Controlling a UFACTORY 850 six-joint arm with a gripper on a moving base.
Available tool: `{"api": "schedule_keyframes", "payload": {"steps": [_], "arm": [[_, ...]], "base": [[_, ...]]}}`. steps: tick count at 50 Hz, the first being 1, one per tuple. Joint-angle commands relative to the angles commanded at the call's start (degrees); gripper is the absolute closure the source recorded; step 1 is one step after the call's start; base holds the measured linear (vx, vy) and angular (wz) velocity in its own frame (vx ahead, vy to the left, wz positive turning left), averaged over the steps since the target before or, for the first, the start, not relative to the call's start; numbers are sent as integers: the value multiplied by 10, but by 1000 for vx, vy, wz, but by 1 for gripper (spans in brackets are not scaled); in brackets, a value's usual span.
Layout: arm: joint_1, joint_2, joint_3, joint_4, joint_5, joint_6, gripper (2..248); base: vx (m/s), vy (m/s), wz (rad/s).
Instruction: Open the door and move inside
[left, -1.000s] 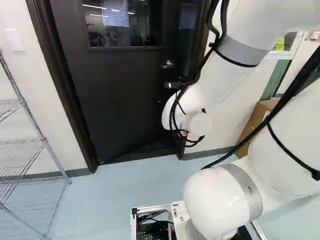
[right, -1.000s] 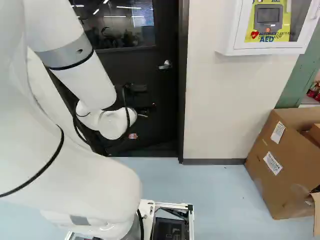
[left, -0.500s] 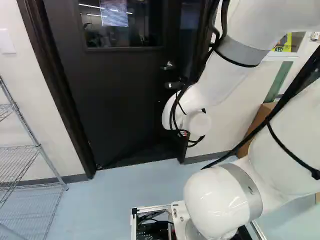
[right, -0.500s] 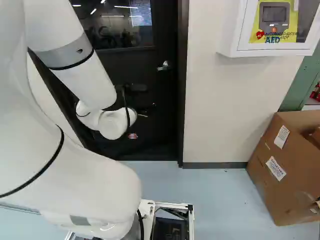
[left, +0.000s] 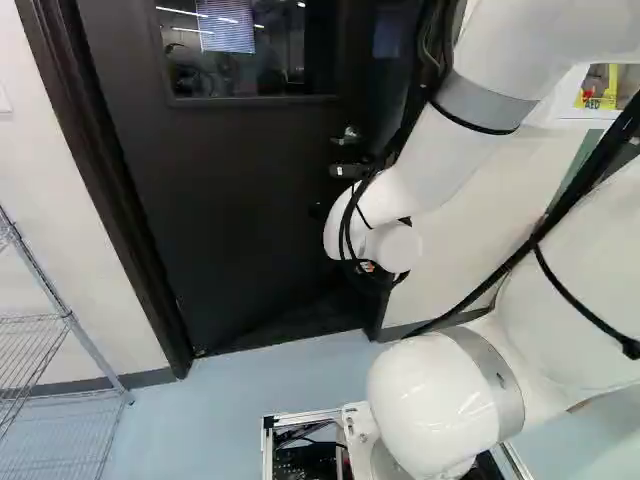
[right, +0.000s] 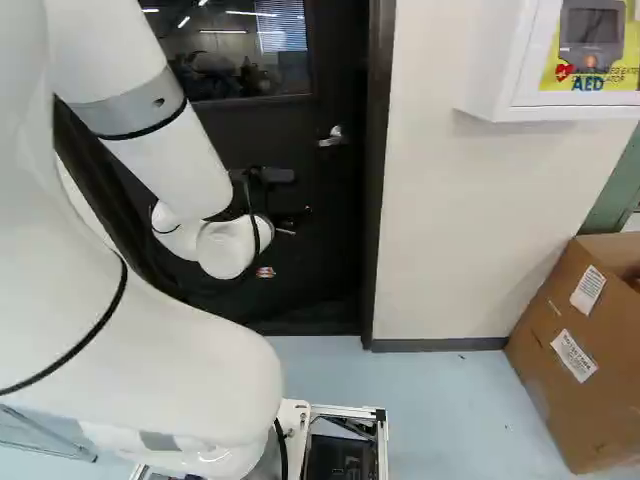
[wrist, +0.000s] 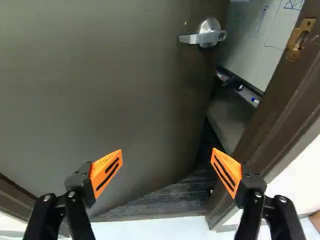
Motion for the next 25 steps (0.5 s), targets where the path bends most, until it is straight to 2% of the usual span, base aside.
{"api": "schedule_keyframes", "payload": {"steps": [25], "arm": [[0, 0, 0, 0, 0, 0, 3]], "base": [[91, 121, -34]]}}
